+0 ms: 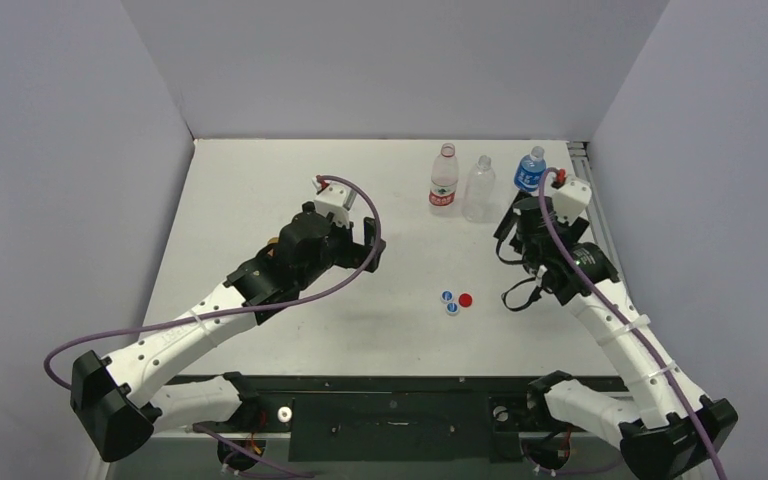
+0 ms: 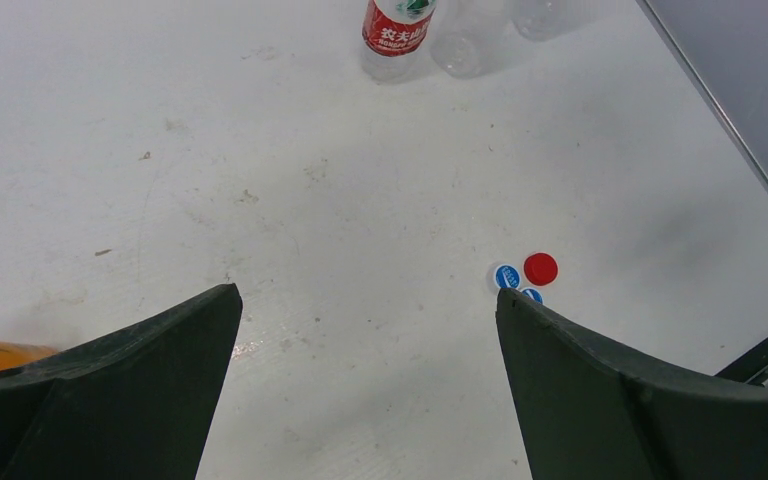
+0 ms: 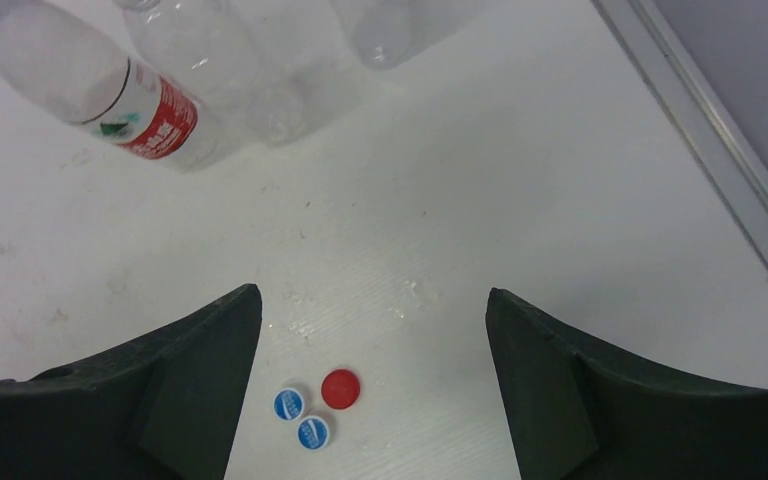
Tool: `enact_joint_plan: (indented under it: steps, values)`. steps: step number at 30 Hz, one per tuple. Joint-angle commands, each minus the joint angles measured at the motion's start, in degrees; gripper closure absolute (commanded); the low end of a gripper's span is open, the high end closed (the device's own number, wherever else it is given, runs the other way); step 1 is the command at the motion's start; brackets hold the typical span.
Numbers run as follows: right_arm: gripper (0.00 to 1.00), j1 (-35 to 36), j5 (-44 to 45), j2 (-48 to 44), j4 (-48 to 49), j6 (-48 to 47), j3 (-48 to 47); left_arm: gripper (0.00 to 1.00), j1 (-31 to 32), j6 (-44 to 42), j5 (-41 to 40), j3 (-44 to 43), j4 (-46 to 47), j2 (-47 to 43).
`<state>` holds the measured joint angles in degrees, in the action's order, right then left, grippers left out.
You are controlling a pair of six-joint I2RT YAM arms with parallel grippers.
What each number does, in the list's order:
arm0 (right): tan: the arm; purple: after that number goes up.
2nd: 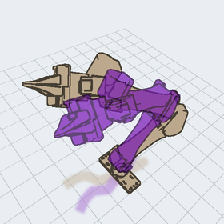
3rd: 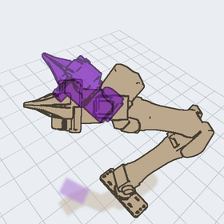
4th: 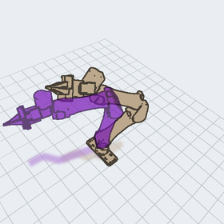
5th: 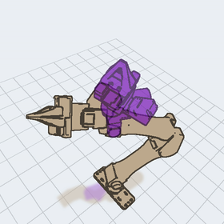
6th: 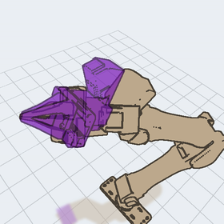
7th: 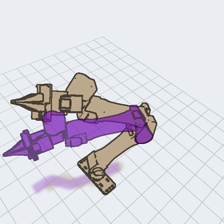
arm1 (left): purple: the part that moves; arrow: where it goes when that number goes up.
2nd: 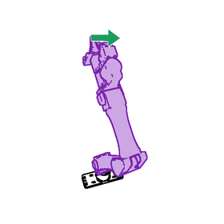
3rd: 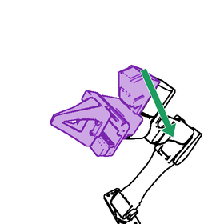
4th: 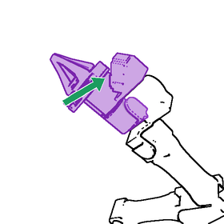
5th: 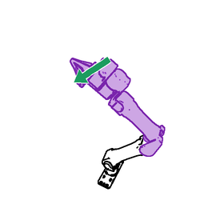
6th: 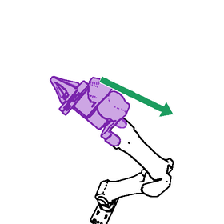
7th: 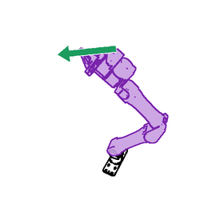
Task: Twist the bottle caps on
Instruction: Pick up the plastic bottle at the center of the board.
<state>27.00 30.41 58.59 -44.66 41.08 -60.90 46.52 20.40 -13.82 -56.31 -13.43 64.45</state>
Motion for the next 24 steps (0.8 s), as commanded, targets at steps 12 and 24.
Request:
enact_joint_plan:
  steps: [12,24]
  values:
    - [0.24,-15.2,-1.5,20.3,2.6,-10.7,-25.1,0.03,-0.6,-3.8,2.6,-4.3,2.3,-0.9]
    - [0.26,-16.5,-2.6,33.4,-1.5,-16.1,-43.3,0.04,-1.6,-5.7,2.7,-5.9,1.5,-1.2]
